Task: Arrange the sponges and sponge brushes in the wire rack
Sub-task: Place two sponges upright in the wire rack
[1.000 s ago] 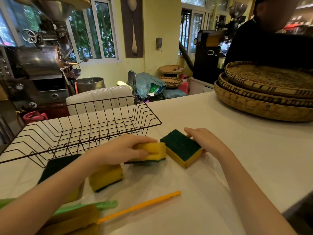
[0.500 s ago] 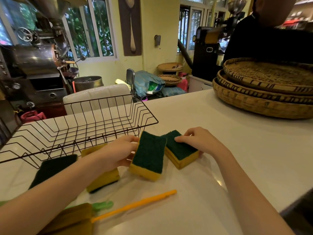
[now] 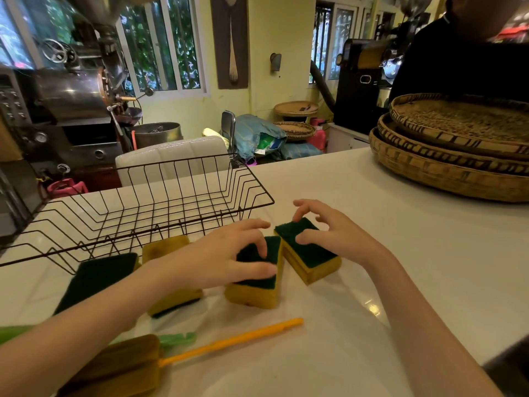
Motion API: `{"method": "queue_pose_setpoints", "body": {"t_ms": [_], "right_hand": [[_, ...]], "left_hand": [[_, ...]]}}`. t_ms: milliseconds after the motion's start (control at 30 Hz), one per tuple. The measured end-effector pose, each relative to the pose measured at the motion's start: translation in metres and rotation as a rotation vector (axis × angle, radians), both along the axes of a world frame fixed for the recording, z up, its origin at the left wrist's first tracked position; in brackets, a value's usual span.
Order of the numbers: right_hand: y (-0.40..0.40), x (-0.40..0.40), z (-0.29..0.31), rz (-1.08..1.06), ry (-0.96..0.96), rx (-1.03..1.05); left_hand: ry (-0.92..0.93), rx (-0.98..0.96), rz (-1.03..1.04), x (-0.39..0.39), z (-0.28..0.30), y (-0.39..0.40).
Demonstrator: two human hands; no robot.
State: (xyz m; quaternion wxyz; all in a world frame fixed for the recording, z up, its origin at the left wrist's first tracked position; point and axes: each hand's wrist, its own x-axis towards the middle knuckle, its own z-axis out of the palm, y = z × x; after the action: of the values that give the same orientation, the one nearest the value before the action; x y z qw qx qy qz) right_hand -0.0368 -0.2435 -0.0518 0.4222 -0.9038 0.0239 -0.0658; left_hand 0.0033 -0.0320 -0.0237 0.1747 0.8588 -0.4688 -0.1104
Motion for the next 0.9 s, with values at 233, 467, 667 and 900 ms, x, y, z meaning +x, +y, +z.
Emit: {"method": "queue_pose_setpoints", "body": {"t_ms": [233,467,667,900], "right_hand": [[-0.004,-0.004,-0.001,0.243,0.217,-0.057],[-0.011,-0.007,0.016,0.333,0.411,-0.271],[-0.002,-0.002,0.032,0.271,0.396,-0.462],[-0.014,-0.01,0.061,0.235,0.316,-0.461]], "left_hand": [[0.033,0.357,-0.049,0.013,0.005,-0.013],[0.023,0.314,-0.094,0.018,0.002,-0.018],[-0.027,0.238,-0.096,0.019,-0.001,-0.019],[0.016,-0.034,-0.113,0.015,0.034,-0.012]]}}
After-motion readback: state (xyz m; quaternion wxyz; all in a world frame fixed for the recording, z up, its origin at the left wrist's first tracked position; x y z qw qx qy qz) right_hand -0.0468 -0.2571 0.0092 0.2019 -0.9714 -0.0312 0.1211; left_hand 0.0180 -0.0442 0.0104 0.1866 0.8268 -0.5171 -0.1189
